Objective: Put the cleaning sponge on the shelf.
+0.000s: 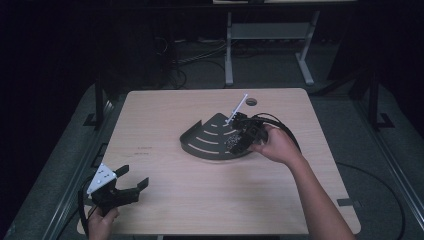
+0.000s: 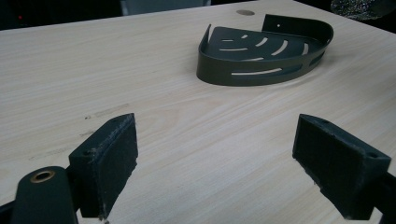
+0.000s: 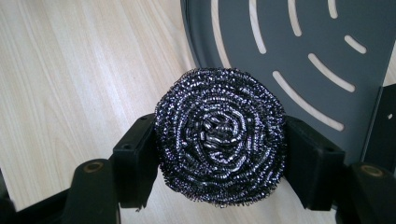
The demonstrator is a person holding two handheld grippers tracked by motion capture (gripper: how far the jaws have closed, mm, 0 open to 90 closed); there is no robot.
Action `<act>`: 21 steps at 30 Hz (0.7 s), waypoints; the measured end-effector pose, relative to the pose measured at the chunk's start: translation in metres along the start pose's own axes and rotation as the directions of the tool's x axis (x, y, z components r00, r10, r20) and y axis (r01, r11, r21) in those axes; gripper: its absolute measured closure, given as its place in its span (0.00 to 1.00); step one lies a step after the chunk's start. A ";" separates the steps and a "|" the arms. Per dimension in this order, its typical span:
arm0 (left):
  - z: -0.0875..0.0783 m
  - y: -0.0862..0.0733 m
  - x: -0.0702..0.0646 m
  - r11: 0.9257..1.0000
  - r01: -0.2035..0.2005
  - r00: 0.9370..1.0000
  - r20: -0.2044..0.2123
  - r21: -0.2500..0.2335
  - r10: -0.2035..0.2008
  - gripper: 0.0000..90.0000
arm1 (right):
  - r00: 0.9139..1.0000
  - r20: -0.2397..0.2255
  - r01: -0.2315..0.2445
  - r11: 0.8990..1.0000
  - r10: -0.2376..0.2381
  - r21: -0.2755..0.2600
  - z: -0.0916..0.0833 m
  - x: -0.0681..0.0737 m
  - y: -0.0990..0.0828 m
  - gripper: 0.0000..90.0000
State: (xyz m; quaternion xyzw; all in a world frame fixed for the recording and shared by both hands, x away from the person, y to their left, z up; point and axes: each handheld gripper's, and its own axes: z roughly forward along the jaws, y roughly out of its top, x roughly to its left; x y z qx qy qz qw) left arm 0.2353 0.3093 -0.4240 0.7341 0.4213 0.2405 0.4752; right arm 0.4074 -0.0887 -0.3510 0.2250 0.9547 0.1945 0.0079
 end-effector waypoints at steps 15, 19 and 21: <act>-0.002 0.000 0.003 1.000 0.002 1.000 -0.002 -0.006 -0.002 0.15 | 1.000 0.006 0.003 0.999 -0.004 0.035 0.003 -0.014 0.023 0.36; -0.002 0.001 0.003 1.000 0.005 1.000 -0.002 -0.009 -0.006 0.15 | 1.000 0.012 0.001 0.999 -0.001 0.047 0.005 -0.016 0.030 0.36; -0.002 0.001 0.003 1.000 0.005 1.000 -0.005 -0.011 -0.006 0.15 | 1.000 0.002 -0.004 0.999 0.004 0.046 0.008 -0.019 0.032 0.36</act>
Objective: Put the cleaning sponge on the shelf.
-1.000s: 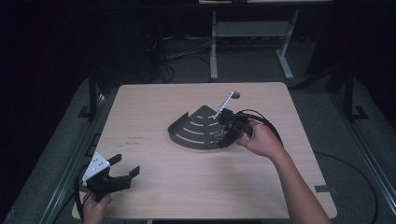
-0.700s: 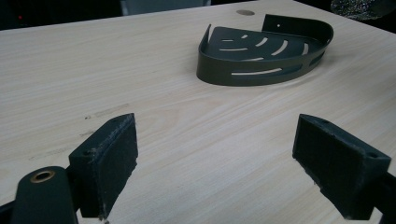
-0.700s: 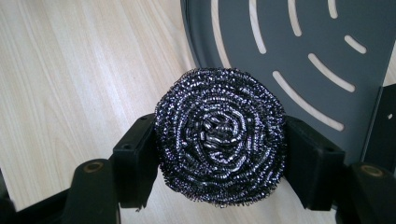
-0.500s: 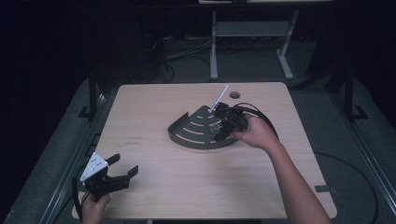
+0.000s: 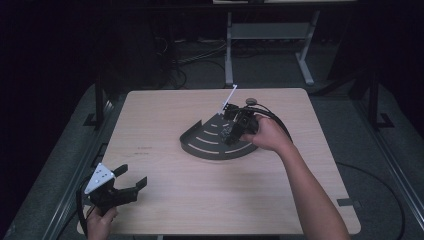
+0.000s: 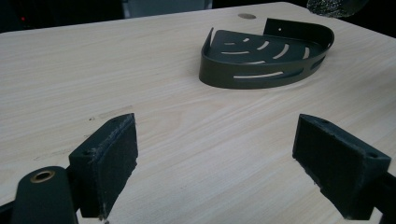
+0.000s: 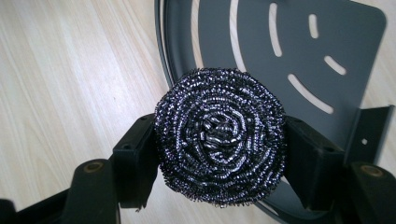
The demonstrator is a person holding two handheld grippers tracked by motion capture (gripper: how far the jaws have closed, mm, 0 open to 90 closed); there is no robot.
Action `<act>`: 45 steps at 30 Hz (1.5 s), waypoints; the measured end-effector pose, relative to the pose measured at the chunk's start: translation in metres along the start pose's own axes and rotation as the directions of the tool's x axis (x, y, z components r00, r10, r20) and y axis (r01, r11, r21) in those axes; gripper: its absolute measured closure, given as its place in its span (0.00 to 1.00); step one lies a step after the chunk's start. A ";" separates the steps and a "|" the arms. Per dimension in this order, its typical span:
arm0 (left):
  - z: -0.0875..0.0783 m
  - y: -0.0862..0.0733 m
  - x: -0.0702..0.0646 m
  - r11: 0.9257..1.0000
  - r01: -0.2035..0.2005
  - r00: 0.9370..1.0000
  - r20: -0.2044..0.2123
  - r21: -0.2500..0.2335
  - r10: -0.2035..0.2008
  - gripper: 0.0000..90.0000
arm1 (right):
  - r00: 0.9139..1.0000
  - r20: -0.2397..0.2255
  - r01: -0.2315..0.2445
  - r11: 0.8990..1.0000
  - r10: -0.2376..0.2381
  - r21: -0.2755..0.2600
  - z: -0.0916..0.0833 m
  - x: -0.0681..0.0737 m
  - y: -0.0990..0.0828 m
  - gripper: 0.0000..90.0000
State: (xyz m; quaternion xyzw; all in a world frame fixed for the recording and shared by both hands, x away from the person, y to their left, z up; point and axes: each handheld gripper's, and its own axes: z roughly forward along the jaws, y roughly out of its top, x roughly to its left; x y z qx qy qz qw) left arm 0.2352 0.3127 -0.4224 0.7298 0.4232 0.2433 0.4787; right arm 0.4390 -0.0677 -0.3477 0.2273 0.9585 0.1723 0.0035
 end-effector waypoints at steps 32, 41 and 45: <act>-0.002 -0.001 0.003 1.000 0.008 1.000 -0.008 -0.006 -0.008 0.15 | 0.997 0.001 -0.074 0.997 0.074 0.023 0.054 -0.029 0.016 0.36; -0.003 -0.001 0.003 1.000 0.009 1.000 -0.008 -0.005 -0.009 0.15 | 0.996 0.001 -0.087 0.996 0.087 0.022 0.066 -0.031 0.019 0.36; -0.003 -0.001 0.003 1.000 0.008 1.000 -0.008 -0.006 -0.008 0.15 | 0.996 0.004 -0.093 0.995 0.093 0.026 0.069 -0.032 0.020 0.36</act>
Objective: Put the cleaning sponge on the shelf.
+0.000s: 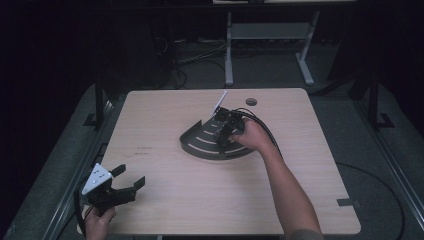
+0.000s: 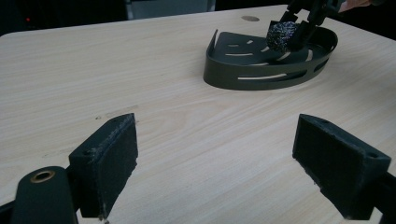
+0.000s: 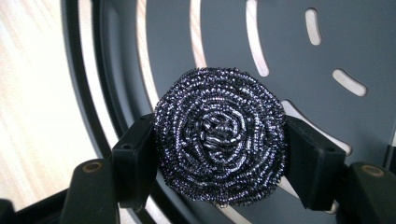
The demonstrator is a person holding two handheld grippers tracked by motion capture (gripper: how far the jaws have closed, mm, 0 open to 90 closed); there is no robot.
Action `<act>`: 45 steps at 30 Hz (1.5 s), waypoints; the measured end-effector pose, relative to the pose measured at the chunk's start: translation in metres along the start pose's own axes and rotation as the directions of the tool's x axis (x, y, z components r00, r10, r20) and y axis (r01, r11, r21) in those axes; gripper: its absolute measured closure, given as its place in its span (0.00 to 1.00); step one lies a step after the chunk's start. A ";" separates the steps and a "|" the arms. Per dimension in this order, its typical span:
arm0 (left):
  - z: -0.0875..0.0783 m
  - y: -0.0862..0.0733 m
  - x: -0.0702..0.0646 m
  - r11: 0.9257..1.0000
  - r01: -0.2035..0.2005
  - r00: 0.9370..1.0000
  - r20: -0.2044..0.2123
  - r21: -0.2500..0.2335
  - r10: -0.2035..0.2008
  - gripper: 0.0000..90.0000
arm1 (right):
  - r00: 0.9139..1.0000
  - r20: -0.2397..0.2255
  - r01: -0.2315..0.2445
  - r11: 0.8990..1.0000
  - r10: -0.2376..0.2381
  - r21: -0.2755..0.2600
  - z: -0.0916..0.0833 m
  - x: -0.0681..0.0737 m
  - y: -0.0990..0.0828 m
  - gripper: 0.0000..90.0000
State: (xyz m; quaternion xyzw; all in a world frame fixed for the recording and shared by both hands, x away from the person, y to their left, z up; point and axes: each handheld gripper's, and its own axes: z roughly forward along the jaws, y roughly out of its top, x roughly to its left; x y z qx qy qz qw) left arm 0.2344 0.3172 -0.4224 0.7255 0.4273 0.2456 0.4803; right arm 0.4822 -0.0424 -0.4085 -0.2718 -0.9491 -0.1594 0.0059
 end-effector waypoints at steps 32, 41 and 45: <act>-0.001 0.000 0.001 1.000 -0.001 1.000 -0.006 0.000 0.001 0.15 | 0.999 0.018 -0.038 0.999 0.038 -0.014 0.016 -0.010 -0.006 0.36; -0.001 0.000 0.001 1.000 0.003 1.000 -0.006 -0.003 -0.003 0.15 | 0.999 0.022 -0.045 0.999 0.046 -0.023 0.016 -0.010 -0.006 0.36; -0.001 0.000 0.001 1.000 0.000 1.000 -0.004 -0.002 0.000 0.15 | 0.999 0.024 -0.048 0.999 0.049 -0.022 0.018 -0.010 -0.007 0.36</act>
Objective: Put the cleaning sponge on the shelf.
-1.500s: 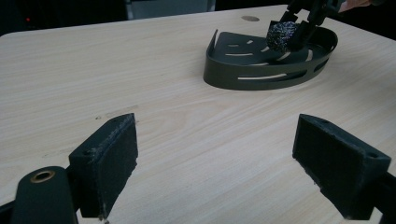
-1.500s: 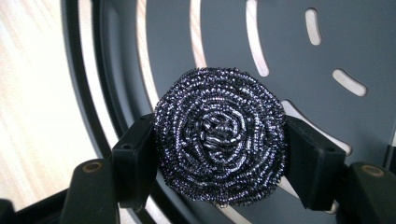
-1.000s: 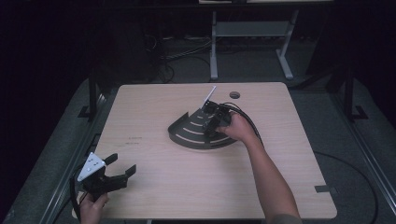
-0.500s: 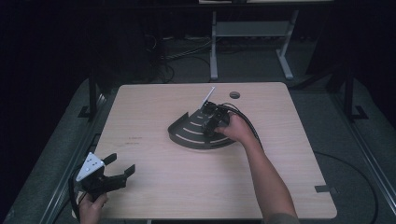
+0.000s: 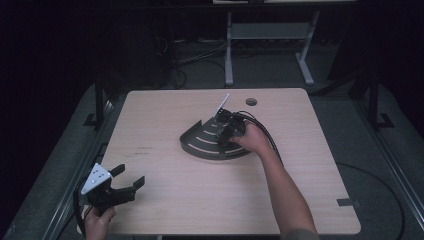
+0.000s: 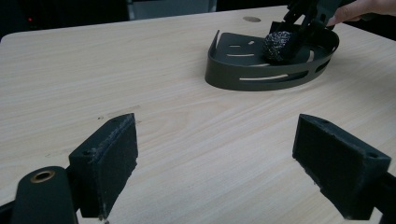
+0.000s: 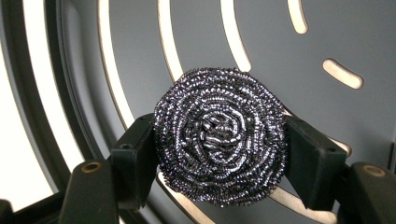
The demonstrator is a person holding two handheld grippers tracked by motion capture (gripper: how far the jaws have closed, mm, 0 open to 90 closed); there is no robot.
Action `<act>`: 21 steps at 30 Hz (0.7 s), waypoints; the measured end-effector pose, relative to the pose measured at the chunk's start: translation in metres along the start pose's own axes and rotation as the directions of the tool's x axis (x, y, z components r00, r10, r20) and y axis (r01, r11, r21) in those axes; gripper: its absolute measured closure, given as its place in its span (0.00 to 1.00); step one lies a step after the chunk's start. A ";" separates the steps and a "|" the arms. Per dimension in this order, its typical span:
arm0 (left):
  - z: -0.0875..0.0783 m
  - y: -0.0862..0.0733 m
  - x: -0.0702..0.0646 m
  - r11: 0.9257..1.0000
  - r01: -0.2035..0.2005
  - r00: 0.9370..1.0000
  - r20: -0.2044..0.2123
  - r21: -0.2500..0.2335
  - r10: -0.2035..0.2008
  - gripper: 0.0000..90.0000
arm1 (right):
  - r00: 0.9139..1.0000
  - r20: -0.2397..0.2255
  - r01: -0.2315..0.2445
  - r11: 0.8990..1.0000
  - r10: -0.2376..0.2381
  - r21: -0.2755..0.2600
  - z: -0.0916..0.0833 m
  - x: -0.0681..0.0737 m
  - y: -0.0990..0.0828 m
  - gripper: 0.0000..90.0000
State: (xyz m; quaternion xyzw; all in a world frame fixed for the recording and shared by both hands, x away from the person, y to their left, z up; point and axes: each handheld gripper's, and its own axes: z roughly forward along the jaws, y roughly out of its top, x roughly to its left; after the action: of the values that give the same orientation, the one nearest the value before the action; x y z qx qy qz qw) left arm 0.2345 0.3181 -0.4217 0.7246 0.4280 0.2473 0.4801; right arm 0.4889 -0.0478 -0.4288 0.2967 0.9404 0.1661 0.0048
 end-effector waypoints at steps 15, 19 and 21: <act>0.001 0.000 -0.001 1.000 -0.002 1.000 0.001 0.005 0.002 0.15 | 1.000 0.014 -0.010 1.000 0.011 -0.026 0.000 -0.001 -0.008 0.28; 0.002 0.000 -0.002 1.000 -0.007 1.000 0.003 0.007 0.007 0.15 | 1.000 0.015 -0.007 1.000 0.007 -0.030 -0.003 0.001 -0.008 0.24; 0.002 0.000 -0.002 1.000 -0.001 1.000 0.004 0.009 0.001 0.15 | 1.000 0.014 -0.007 0.999 0.008 -0.034 -0.006 0.001 -0.008 0.23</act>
State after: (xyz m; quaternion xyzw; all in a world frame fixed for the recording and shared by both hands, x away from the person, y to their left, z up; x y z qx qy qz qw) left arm 0.2353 0.3154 -0.4227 0.7274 0.4278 0.2445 0.4776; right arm 0.4827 -0.0552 -0.4256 0.3013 0.9362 0.1801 0.0156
